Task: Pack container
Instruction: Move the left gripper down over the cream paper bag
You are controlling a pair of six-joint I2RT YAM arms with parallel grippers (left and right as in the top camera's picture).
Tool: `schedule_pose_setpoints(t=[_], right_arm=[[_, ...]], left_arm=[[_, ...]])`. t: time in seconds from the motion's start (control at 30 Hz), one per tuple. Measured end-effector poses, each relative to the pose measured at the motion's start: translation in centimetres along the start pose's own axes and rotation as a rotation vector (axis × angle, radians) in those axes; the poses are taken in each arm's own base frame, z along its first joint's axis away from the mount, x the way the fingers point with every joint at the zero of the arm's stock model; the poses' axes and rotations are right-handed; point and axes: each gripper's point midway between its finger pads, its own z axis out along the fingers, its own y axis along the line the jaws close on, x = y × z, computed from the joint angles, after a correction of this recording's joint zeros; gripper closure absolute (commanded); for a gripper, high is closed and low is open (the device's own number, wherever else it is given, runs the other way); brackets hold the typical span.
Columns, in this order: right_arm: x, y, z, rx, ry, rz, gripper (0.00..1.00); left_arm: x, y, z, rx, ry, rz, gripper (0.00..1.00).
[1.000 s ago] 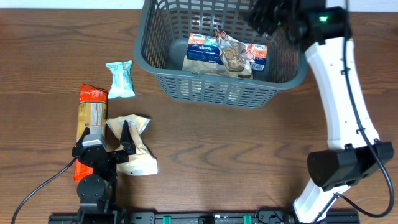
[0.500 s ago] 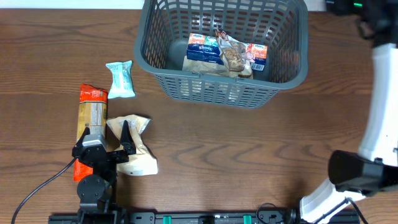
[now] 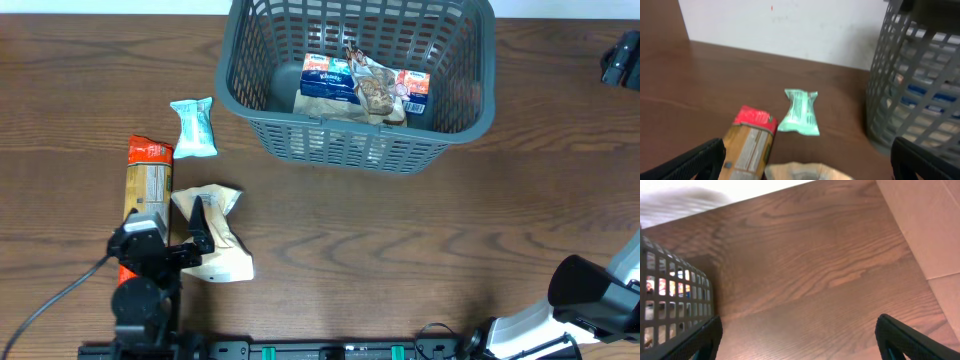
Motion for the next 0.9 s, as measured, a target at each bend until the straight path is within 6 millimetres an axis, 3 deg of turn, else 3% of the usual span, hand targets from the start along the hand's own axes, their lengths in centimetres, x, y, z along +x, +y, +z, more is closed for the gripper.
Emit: schedule_pose_setpoints(t=[0.13, 0.47, 0.67, 0.9], right_arm=[[1.3, 0.0, 1.6, -0.005, 0.052, 0.004, 0.08], [8.4, 0.0, 8.7, -0.024, 0.285, 0.022, 0.04], [11.5, 0.4, 12.0, -0.052, 0.344, 0.031, 0.02], [14.9, 1.2, 14.3, -0.096, 0.405, 0.045, 0.01]], left_arm=[[-3.3, -0.4, -0.7, -0.005, 0.036, 0.005, 0.01], [-10.1, -1.5, -0.2, -0.030, 0.210, 0.026, 0.01], [-10.7, -2.1, 1.5, -0.034, 0.343, 0.042, 0.01], [-9.6, -3.2, 2.4, 0.023, 0.412, 0.036, 0.01]])
